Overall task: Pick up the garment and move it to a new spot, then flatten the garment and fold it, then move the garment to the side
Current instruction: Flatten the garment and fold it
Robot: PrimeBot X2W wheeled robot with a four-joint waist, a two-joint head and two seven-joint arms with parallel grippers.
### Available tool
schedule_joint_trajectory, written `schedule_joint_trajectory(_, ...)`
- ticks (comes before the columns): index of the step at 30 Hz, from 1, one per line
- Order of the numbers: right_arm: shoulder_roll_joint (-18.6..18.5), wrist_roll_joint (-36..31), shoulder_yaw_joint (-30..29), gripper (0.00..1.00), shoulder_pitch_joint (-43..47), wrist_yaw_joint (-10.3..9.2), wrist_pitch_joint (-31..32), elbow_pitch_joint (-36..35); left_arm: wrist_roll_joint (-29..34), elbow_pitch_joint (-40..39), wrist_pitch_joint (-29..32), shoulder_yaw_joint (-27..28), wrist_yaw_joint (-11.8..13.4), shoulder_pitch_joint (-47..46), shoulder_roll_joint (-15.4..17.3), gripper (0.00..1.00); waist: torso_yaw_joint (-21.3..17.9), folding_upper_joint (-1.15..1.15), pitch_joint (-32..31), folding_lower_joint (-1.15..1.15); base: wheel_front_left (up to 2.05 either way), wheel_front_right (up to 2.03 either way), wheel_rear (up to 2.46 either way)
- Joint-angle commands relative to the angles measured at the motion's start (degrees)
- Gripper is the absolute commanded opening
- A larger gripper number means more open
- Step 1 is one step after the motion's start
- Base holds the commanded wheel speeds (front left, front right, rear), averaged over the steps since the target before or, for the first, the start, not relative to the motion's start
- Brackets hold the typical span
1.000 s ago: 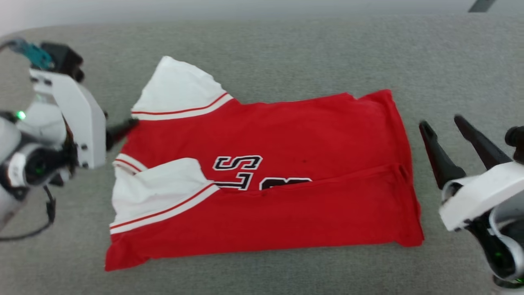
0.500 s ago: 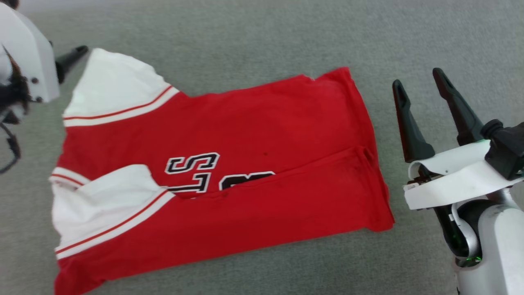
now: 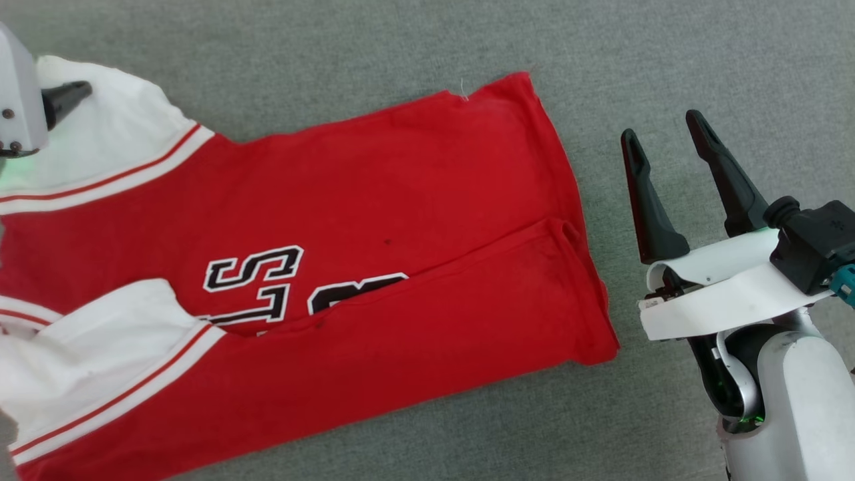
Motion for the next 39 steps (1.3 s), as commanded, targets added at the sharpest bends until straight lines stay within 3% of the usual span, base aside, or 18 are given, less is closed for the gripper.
schedule_joint_trajectory(1, 0.3, -0.2, 0.0, 1.0, -0.2, -0.09, -0.1, -0.1, 0.5, 0.8, 0.5, -0.3, -0.3, -0.6, -0.3, 1.0, -0.6, 0.0, 1.0, 0.0, 0.0, 0.0, 0.0)
schedule_joint_trajectory(8, 0.8, 0.0, 0.0, 1.0, -0.6, -0.09, 1.4, -0.2, 1.2, 4.5, 3.1, -2.1, -0.9, -0.4, -1.4, 1.0, -0.5, 0.0, 1.8, 0.0, 0.0, 0.0, 0.0)
schedule_joint_trajectory(10, 0.9, 0.1, 0.2, 1.0, -0.8, -0.09, 2.3, -0.2, 1.3, 5.4, 4.0, -2.5, -0.9, -0.2, -1.7, 0.53, -0.5, 0.0, 1.9, 0.0, 0.0, 0.0, 0.0)
schedule_joint_trajectory(11, 0.9, 0.1, 0.3, 1.0, -0.9, -0.09, 2.7, -0.3, 1.3, 5.7, 4.6, -2.8, -1.0, 0.0, -1.9, 0.01, -0.4, 0.0, 1.9, 0.0, 0.0, 0.0, 0.0)
schedule_joint_trajectory(14, 1.0, 0.5, 0.6, 1.0, -1.1, -0.09, 4.2, -0.4, 0.9, 7.1, 6.8, -3.4, -0.4, 0.3, -2.5, 0.0, -0.2, 0.0, 2.0, 0.0, 0.0, 0.0, 0.0)
schedule_joint_trajectory(23, 1.3, 2.3, 1.6, 1.0, -6.7, -0.09, 12.7, 1.2, 0.9, 7.8, 6.0, -3.0, -1.0, -1.7, -4.3, 0.0, 0.9, 0.0, 2.3, 0.0, 0.0, 0.0, 0.0)
schedule_joint_trajectory(39, 1.7, 3.9, 2.2, 1.0, -25.6, -0.09, 35.3, 23.8, 0.9, 8.4, 4.6, -3.2, -1.9, -2.7, -7.1, 0.0, 4.6, 0.0, 3.6, 0.0, 0.0, 0.0, 0.0)
